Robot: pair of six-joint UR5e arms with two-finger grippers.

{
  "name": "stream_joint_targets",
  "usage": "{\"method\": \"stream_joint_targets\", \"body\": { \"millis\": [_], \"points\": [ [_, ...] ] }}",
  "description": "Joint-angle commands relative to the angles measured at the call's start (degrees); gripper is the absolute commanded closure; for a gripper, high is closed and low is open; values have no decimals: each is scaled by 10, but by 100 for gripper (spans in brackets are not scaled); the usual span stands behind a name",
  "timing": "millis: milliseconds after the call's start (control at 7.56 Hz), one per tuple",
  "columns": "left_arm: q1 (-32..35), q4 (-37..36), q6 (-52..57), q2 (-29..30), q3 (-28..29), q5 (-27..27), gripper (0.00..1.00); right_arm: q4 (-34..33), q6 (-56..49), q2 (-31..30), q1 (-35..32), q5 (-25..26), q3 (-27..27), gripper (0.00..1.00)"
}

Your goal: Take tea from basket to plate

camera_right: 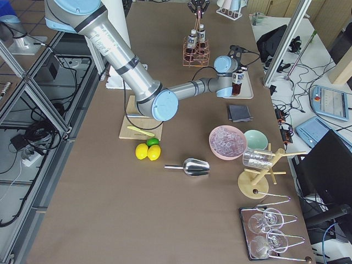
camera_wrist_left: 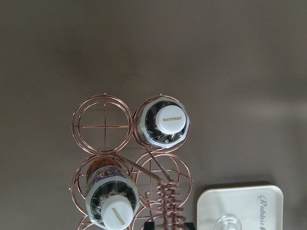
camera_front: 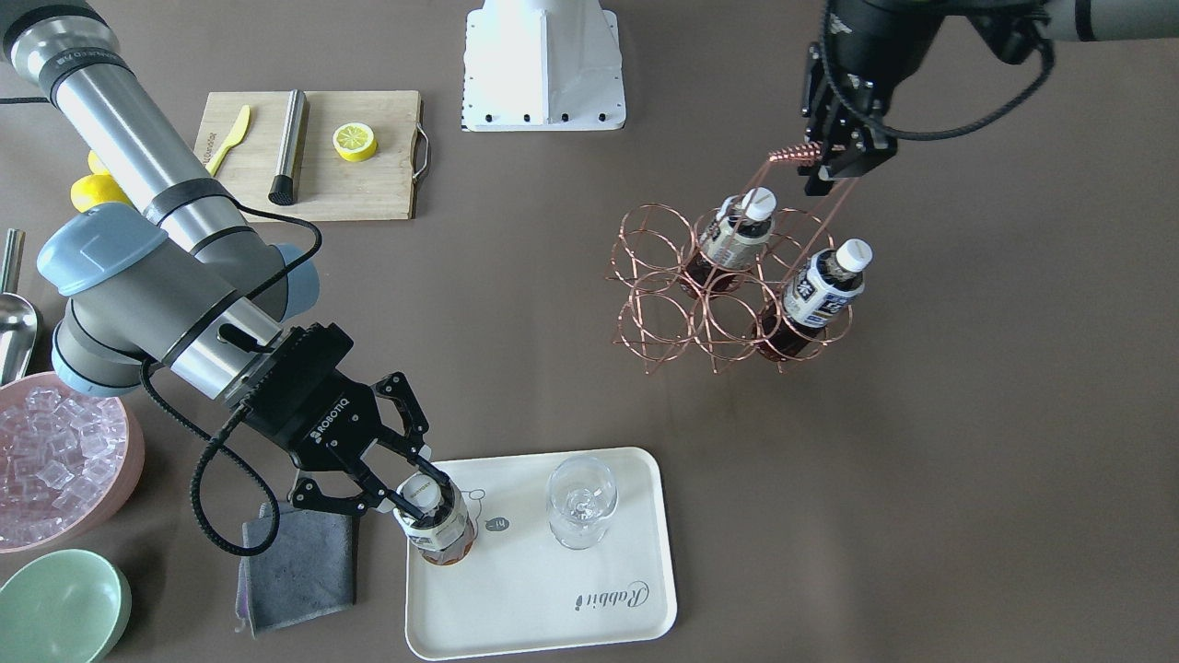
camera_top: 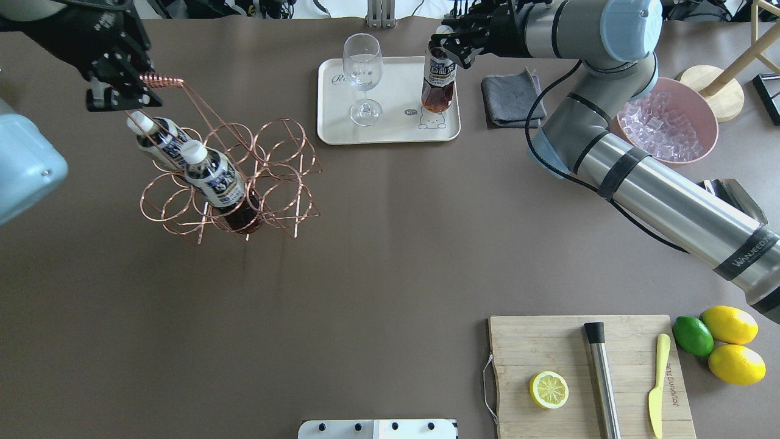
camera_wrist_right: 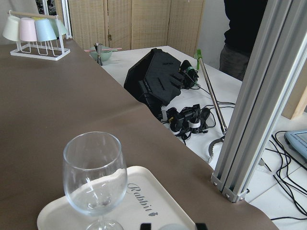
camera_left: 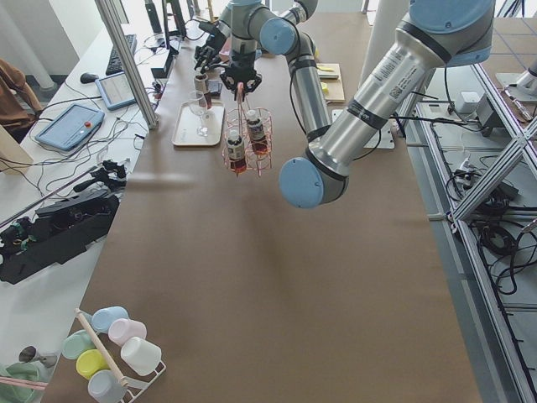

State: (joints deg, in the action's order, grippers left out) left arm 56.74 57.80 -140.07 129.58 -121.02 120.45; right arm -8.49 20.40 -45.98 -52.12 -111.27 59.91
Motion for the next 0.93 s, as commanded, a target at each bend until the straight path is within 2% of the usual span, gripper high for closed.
{"method": "stream_joint_targets", "body": {
  "millis": [0,132,397,662,794],
  "points": [
    [155,7,211,-112,32,56,100,9,37,3,0,2,-1,100],
    [202,28,267,-114,98,57,100,22,39,1,4,17,-7,100],
    [257,132,344,-114,244,56,100,38,39,0,15,39,-14,100],
    [294,256,367,-105,375,56,100,49,39,-2,25,56,-14,100],
    [301,295,366,-89,424,55,100,50,39,-3,26,57,-14,100]
  ]
}}
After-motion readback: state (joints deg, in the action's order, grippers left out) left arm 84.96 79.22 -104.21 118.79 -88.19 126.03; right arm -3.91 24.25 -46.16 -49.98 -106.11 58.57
